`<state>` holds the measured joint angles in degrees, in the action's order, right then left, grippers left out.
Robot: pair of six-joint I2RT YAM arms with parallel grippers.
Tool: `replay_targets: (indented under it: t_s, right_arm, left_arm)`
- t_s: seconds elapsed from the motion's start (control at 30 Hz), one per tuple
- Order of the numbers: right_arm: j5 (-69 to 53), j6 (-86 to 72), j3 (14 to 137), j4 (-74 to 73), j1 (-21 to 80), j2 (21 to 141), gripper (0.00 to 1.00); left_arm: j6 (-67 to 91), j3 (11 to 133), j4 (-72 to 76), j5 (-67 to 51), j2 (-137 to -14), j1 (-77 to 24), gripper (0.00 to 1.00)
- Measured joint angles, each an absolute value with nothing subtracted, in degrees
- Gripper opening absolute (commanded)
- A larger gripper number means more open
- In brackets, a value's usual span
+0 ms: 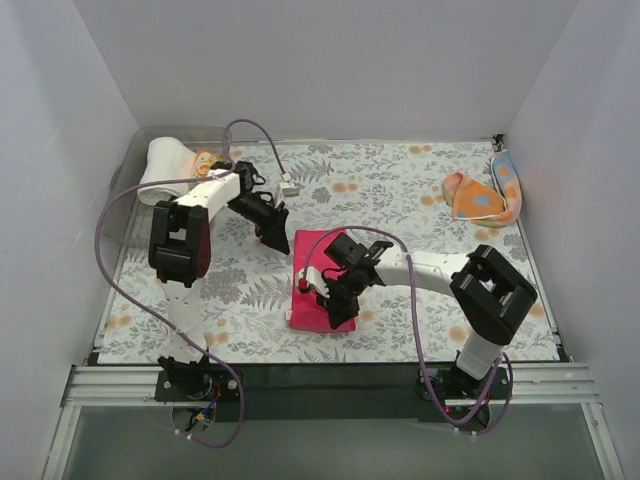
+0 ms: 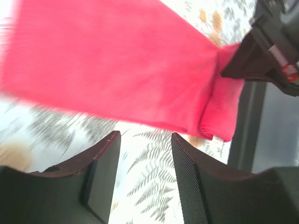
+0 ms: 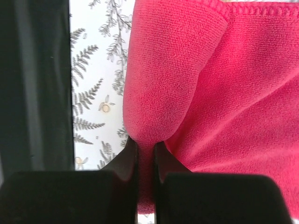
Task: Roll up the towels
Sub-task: Roll the towel
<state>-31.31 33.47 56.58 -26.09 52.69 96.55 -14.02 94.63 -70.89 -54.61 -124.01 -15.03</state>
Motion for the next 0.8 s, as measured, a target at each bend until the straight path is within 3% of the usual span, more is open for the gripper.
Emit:
replay_targets:
  t_s: [0.27, 0.47, 0.63, 0.8]
  right_arm:
    - [-42.7, 31.3, 67.0, -36.4, 49.4, 108.2, 0.01]
    - [-53.5, 31.4, 76.6, -46.3, 44.9, 119.6, 0.01]
    - [-58.9, 31.3, 79.8, -50.7, 42.5, 124.7, 0.01]
    - [-63.5, 30.6, 82.8, -54.7, 40.9, 130.1, 0.01]
  left_arm:
    - [-9.7, 83.5, -59.9, -52.9, -102.5, -6.5, 0.49]
    - [-8.1, 68.5, -50.0, -48.9, -83.4, -9.1, 0.5]
    - [-12.2, 56.2, -46.2, -41.8, -72.1, -19.1, 0.52]
    - [-16.4, 45.6, -42.6, -33.4, -63.8, -38.1, 0.53]
